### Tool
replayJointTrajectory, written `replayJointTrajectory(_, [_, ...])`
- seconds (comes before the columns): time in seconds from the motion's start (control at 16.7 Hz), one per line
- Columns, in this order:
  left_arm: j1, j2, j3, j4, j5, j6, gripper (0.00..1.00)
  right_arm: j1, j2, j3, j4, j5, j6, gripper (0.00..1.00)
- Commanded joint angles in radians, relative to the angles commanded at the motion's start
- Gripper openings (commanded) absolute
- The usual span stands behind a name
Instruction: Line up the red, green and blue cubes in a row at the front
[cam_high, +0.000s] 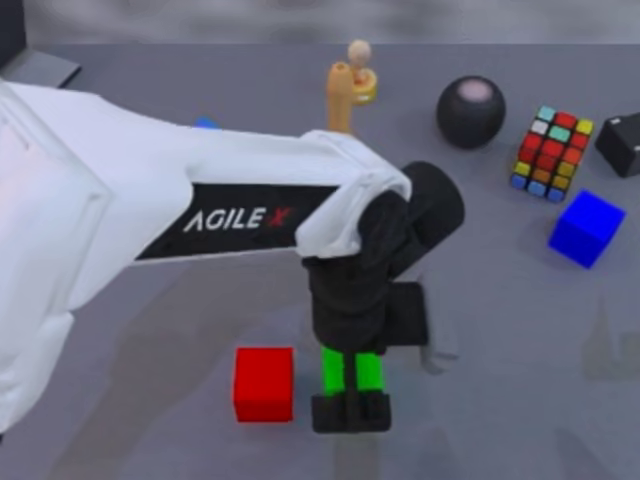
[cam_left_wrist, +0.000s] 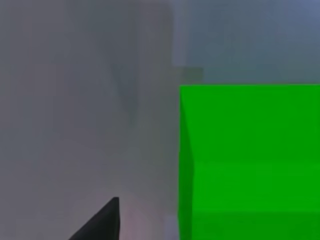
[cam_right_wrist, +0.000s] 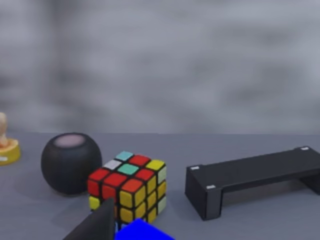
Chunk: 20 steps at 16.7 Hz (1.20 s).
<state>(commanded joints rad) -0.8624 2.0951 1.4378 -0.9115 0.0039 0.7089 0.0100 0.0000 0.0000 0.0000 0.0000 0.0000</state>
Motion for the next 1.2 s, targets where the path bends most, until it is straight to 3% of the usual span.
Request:
replayJointTrajectory(0.48, [0.022, -0.079, 0.15, -0.232, -0.001, -0.006, 1.0, 0.0, 0.0, 0.0, 0.0, 0.0, 0.0, 1.0])
replayJointTrajectory(0.84, [0.032, -0.104, 0.122, -0.211, -0.003, -0.015, 1.0, 0.004, 0.03, 0.031, -0.022, -0.002, -0.013, 1.0])
replayJointTrajectory(1.2, [0.196, -0.434, -0.152, -0.026, -0.017, -0.126, 1.0, 0.026, 0.374, 0.361, -0.235, -0.003, -0.144, 1.0])
